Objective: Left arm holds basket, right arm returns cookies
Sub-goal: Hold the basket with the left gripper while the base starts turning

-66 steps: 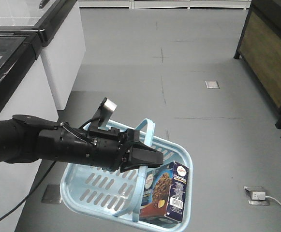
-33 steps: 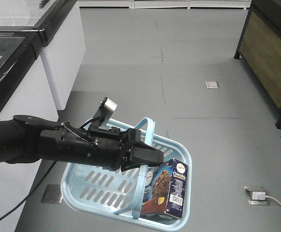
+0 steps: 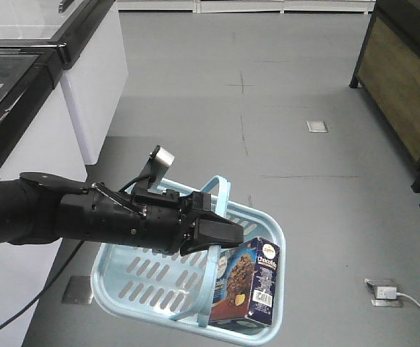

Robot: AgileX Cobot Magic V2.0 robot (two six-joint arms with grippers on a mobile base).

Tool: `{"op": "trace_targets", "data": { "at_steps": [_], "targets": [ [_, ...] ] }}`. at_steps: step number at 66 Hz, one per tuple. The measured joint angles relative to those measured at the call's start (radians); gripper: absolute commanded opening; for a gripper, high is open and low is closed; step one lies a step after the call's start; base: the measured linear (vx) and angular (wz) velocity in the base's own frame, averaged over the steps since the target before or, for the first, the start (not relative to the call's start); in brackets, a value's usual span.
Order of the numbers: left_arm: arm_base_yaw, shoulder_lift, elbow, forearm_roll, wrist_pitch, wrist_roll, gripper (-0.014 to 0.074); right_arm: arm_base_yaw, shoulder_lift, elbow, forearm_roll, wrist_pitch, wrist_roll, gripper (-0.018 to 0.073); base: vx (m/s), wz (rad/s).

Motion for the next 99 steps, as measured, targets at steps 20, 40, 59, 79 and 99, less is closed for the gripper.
{"op": "trace_targets", "data": {
  "at_steps": [20, 40, 59, 79, 99],
  "targets": [
    [0.000, 0.000, 0.000, 0.014, -0.007, 0.000, -0.0003, 0.000, 0.000, 0.000, 0.000, 0.000, 0.000, -0.0003, 0.00, 0.00],
    [0.000, 0.000, 0.000, 0.014, -0.007, 0.000, -0.0003, 0.000, 0.000, 0.000, 0.000, 0.000, 0.000, -0.0003, 0.00, 0.00],
    [0.000, 0.000, 0.000, 0.014, -0.007, 0.000, -0.0003, 0.000, 0.000, 0.000, 0.000, 0.000, 0.000, -0.0003, 0.00, 0.00],
    [0.000, 0.000, 0.000, 0.014, -0.007, 0.000, -0.0003, 0.000, 0.000, 0.000, 0.000, 0.000, 0.000, -0.0003, 0.03, -0.03],
    [0.000, 0.000, 0.000, 0.014, -0.008, 0.000, -0.0003, 0.000, 0.000, 0.000, 0.000, 0.000, 0.000, -0.0003, 0.14, 0.01]
  ]
}}
